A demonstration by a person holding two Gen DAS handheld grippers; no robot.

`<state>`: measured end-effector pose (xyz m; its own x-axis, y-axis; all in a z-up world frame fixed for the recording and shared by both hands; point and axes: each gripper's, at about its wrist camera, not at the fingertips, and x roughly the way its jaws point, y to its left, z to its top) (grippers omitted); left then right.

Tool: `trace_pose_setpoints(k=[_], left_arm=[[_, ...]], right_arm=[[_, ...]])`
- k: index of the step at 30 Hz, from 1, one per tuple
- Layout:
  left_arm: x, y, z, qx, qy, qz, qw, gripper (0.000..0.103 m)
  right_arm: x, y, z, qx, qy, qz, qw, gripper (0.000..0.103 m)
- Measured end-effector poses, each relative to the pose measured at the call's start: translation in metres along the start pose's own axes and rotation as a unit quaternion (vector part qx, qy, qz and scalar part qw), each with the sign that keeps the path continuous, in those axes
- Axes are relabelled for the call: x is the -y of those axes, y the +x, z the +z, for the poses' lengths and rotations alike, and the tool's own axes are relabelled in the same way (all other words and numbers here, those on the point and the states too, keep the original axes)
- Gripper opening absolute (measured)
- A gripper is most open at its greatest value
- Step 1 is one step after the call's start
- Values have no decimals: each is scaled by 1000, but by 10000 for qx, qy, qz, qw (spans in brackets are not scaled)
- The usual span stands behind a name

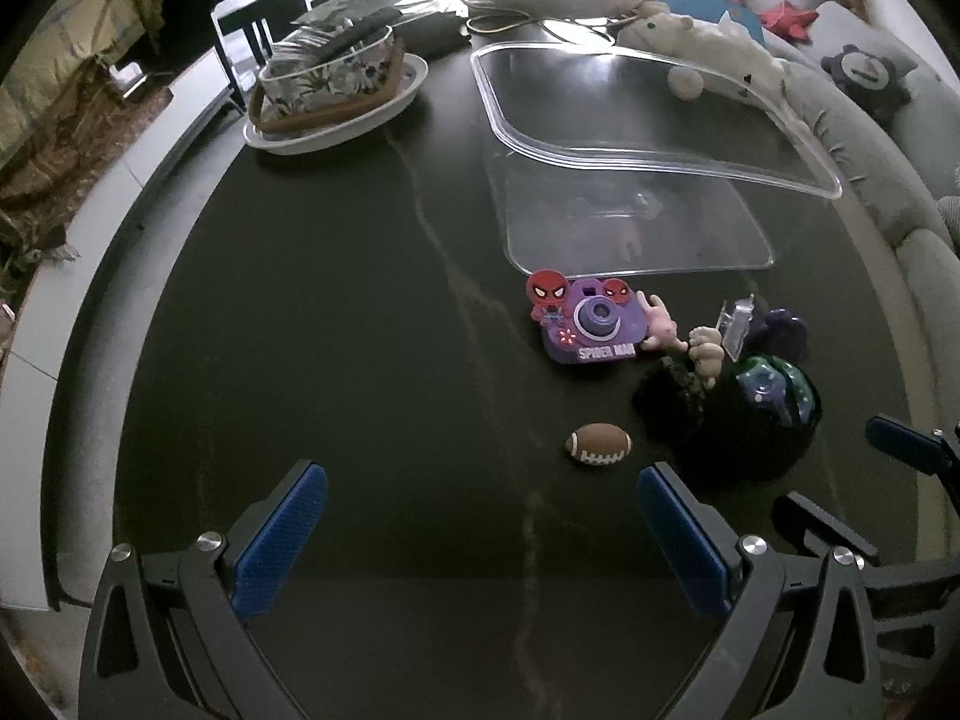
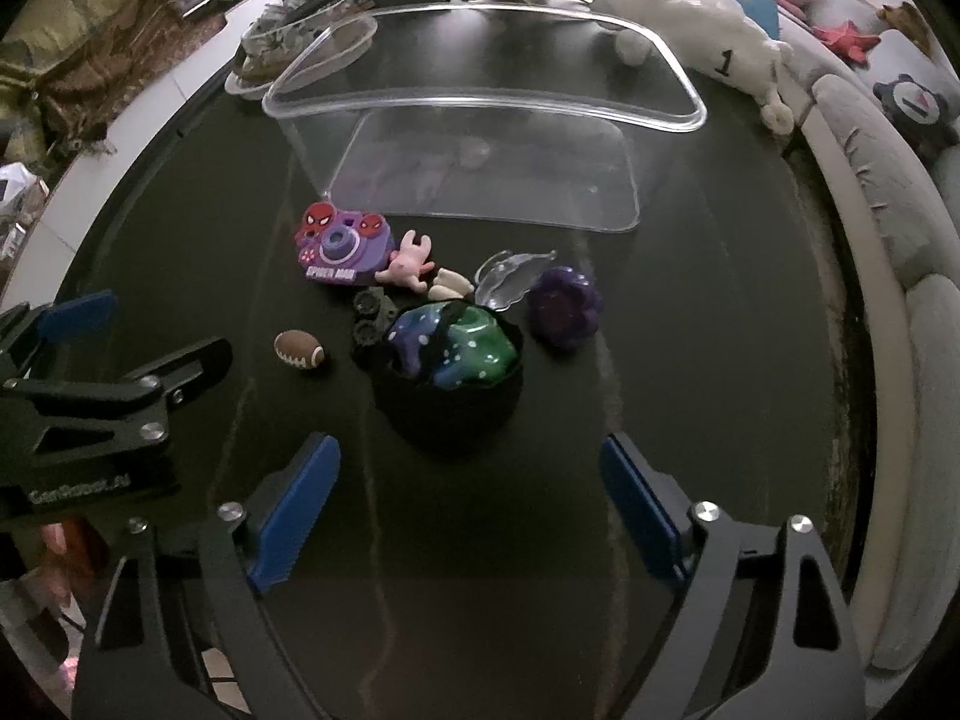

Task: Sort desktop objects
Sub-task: 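Close left tool on brown toy football while right tool approaches the green ball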

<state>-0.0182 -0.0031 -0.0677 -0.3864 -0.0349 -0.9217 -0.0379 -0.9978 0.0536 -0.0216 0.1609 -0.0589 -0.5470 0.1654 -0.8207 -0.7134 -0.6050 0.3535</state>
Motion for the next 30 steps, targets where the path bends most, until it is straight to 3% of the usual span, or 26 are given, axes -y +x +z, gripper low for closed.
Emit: trace_pose_setpoints(k=[7,9,13,16,26,30], left_arm=[[2,15,0,-192,25,-137,9997,92],[3,19,-1,-271,38,-264,9993,82],[7,25,-1,-320,117,-270,9991,79],[9,24,0,-307,180,-351,9988,68],[16,30,12,-202,389,-437,9981,67],[18,39,14,-361,381,-583,9969,65]], right_arm=[[-1,4,-2,8,-95,-34,9999,82],[0,4,-2,7,-123,-30,9999,81],[0,7,-1,-45,-163,7,9999,80],[1,12,-1,-83,-151,31,9998,77],[7,23,1,-167,-84,123,9997,75],[7,25,4,-195,-85,194,9996,72]])
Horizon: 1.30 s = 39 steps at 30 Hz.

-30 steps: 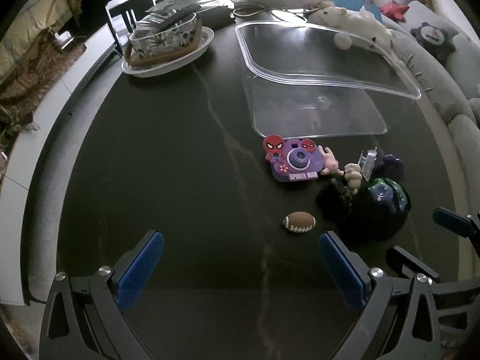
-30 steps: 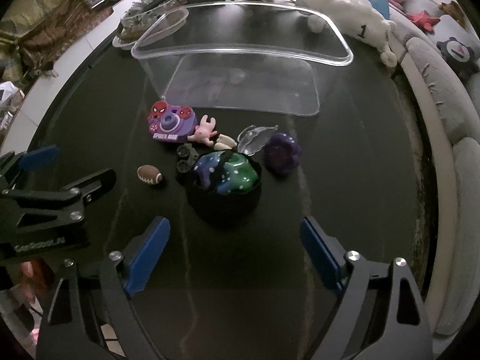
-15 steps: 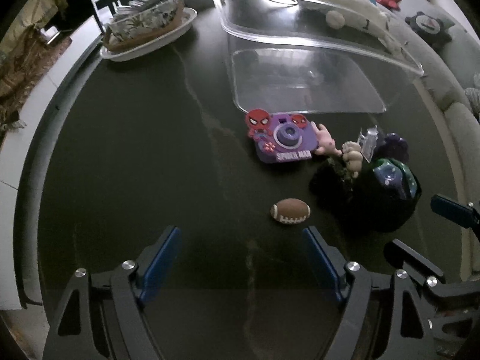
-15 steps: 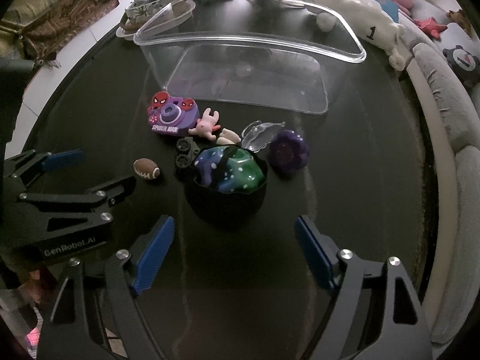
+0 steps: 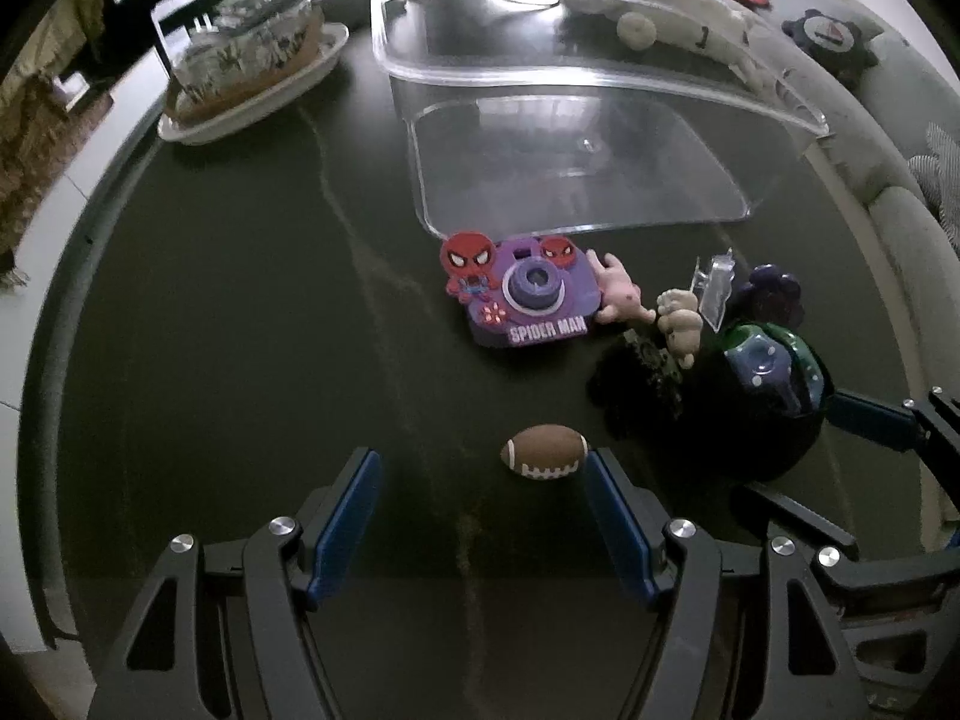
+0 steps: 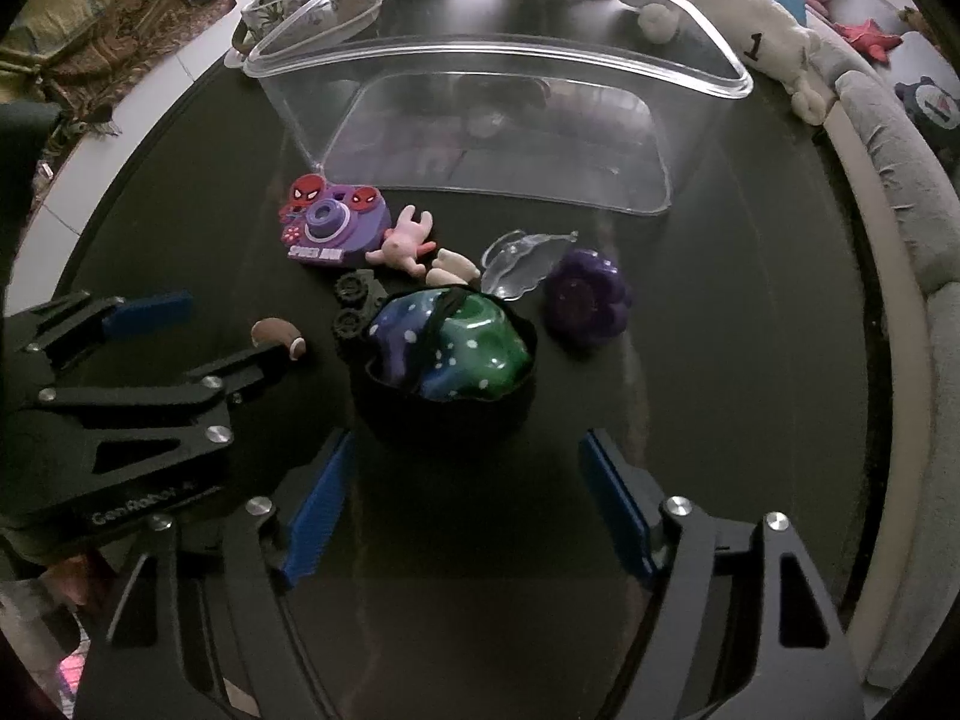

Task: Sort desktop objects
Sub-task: 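Close left tool on brown toy football while right tool approaches the green ball, then close right tool on dark green-and-blue ball while left tool holds the football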

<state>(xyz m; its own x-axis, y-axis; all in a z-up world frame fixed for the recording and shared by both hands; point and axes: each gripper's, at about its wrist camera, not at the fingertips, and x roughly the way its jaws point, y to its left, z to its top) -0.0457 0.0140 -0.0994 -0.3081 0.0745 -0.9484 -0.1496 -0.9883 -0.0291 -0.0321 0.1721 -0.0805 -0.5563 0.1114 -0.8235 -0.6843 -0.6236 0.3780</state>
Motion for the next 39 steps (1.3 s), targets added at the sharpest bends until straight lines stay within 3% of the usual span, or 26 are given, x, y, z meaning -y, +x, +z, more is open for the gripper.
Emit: trace_pose_setpoints(k=[10,13,15,17,21,30,39], left_arm=[[7,7,6,-37,210,-124,9997,46],[10,6,4,3,340,-119,9994,38],[10,4,5,2,376,-231,9990,25],[8,4,7,-33,354,-401,9986,19],[3,1,10,28,266,-513,9983,19],[-3,-24,8,438,419,-142,9981,19],[29,-39,-11,526,403,-51,9978,19]], right_arm=[[1,5,3,16,-6,187,9998,65],[1,6,3,26,-1,366,9993,55],[2,6,2,35,52,482,9988,52],[4,5,1,75,82,535,9985,51],[9,1,-2,141,163,592,9980,48],[7,-16,-3,278,101,466,9985,43],[-1,-16,-4,350,59,428,9985,41]])
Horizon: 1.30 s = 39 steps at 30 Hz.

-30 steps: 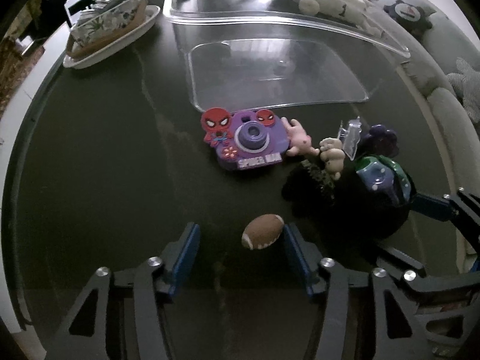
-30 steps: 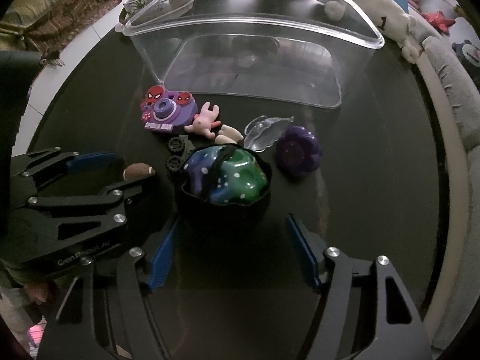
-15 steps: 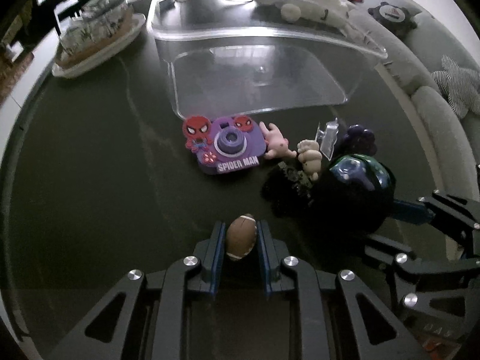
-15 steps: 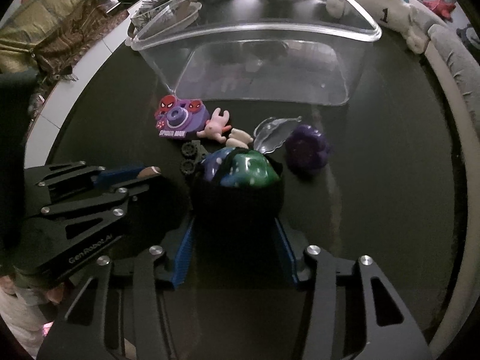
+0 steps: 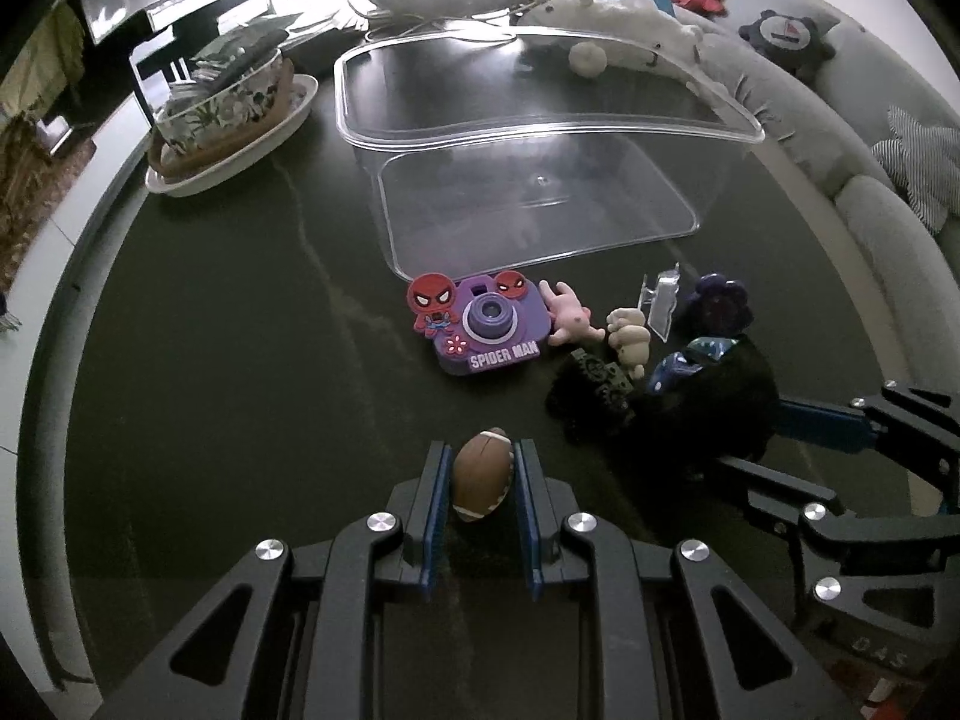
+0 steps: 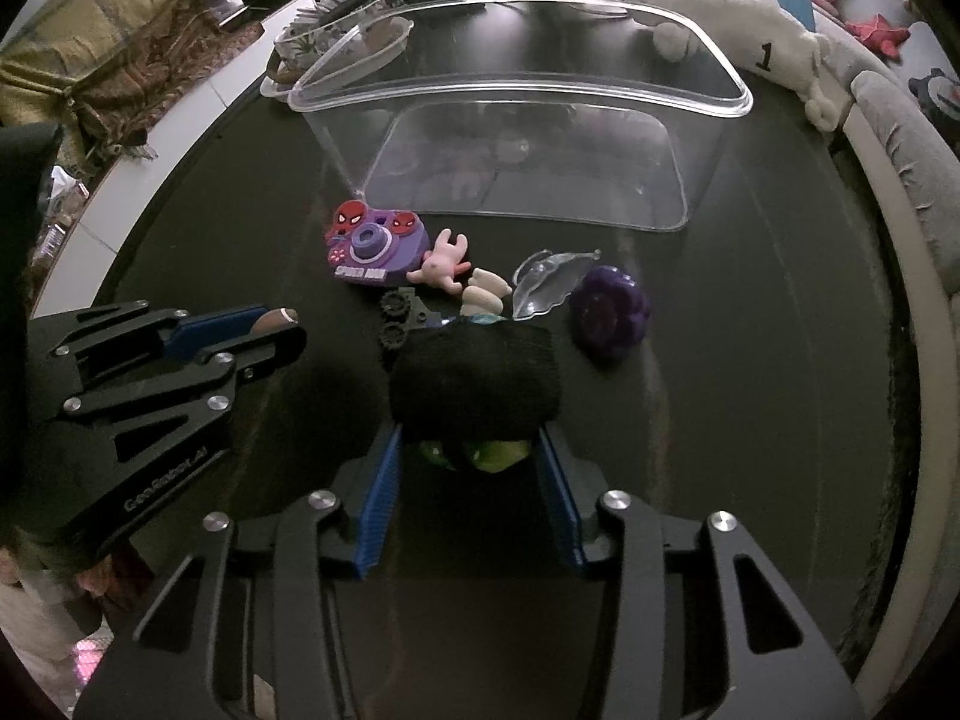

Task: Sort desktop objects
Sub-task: 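Close right tool on dark green-and-blue ball while left tool holds the football, then lift and carry green ball with right tool toward bin while left carries football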

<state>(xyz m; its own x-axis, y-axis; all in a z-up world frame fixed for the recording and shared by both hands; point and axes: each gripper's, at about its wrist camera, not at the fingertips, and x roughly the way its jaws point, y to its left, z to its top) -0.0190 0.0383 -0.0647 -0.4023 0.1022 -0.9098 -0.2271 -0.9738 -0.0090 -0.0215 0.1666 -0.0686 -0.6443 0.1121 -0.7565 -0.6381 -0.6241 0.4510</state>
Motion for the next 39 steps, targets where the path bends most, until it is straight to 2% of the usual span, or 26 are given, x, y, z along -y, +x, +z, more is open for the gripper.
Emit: trace_pose_setpoints(k=[7,20,25,32,33,34,35,36,39], left_arm=[[2,-9,-2,207,14,122,9997,19],[2,-31,1,342,-38,324,9989,19],[2,-43,7,382,-88,198,9990,19],[4,-56,16,492,-20,230,9985,19],[4,-58,18,504,-20,229,9985,19],[3,-59,20,506,-38,192,9985,19],[3,-59,22,497,-61,156,9986,19],[2,-60,25,486,-82,127,9987,19],[0,-61,31,492,-132,116,9986,19]], right_arm=[[-1,-11,2,142,-64,-103,9998,41],[-3,-40,-3,414,-174,-338,9984,41],[-3,-51,0,508,-183,-380,9978,41],[-4,-71,9,696,-214,-410,9965,40],[-4,-73,11,727,-208,-418,9963,33],[-2,-75,13,727,-175,-379,9965,33],[-1,-77,16,728,-142,-341,9967,8],[0,-78,18,728,-110,-302,9968,0],[4,-77,24,673,-39,-280,9973,0]])
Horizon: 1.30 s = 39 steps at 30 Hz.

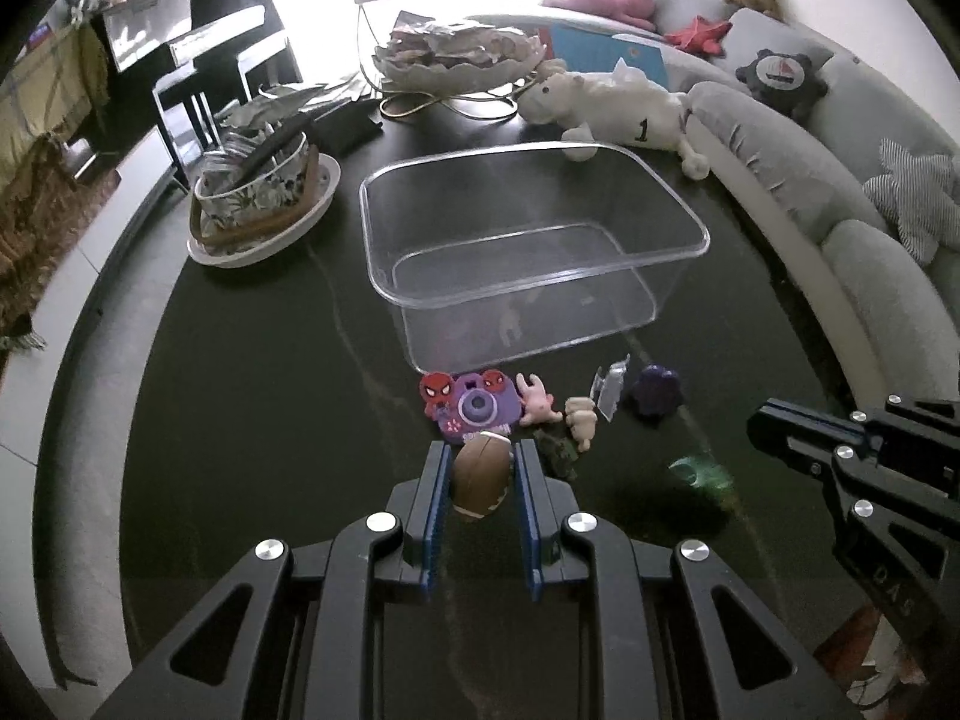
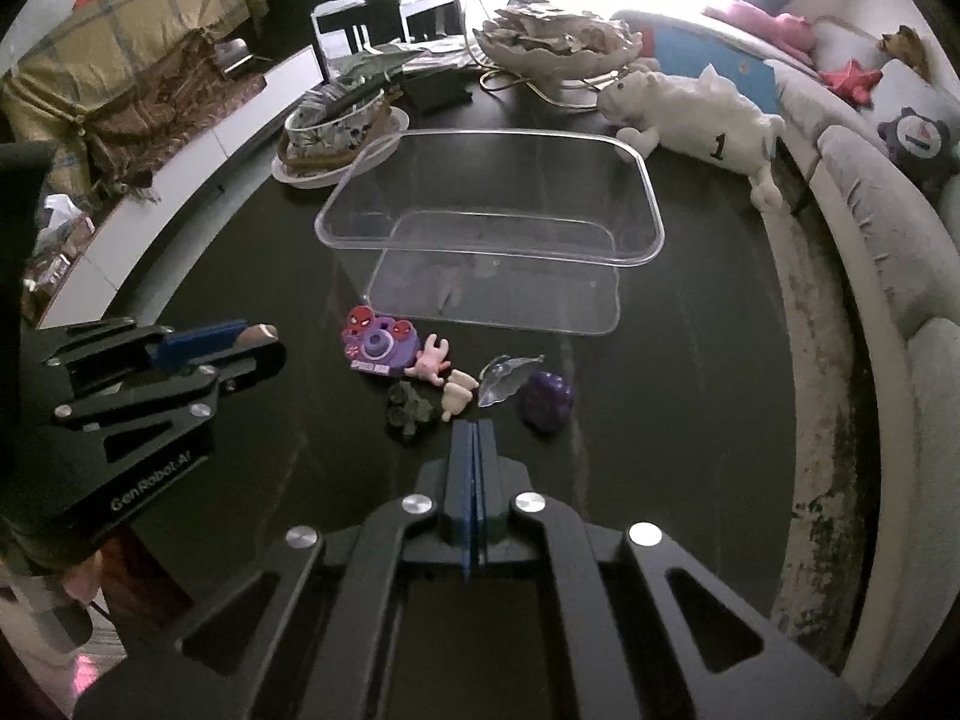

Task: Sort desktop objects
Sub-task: 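Lift and carry green ball with right tool toward bin while left carries football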

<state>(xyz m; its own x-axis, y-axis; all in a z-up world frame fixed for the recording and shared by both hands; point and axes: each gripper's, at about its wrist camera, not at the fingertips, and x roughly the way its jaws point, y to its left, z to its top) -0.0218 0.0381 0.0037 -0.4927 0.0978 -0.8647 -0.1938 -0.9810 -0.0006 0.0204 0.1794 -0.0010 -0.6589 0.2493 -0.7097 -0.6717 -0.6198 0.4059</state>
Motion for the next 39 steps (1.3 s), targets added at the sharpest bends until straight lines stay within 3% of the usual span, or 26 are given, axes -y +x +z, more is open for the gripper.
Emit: trace_pose_setpoints(k=[8,10,13,15,16,23,26,29,39], left_arm=[[-7,7,-1,-21,-118,-7,9999,19],[-8,10,-2,-66,-153,-50,9998,19],[-8,15,-4,-128,-193,-87,9997,19],[-6,15,-6,-136,-165,-80,9997,19],[-6,15,-6,-141,-167,-80,9997,19],[-1,16,-1,-137,-191,-96,9997,19],[2,16,2,-114,-203,-129,9996,19],[5,16,4,-124,-187,-105,9997,19],[8,20,1,-211,-138,-81,9996,19]], right_arm=[[19,12,-13,-159,172,-27,9997,0],[30,12,-20,-217,288,49,9993,6],[54,18,-31,-303,523,56,9982,36],[72,21,-35,-230,553,-238,9979,71],[81,22,-38,-168,536,-386,9977,75],[140,47,-53,-463,969,-700,9917,75],[144,52,-56,-549,999,-841,9899,73],[145,51,-57,-512,949,-945,9897,58],[142,49,-61,-526,761,-1144,9891,56]])
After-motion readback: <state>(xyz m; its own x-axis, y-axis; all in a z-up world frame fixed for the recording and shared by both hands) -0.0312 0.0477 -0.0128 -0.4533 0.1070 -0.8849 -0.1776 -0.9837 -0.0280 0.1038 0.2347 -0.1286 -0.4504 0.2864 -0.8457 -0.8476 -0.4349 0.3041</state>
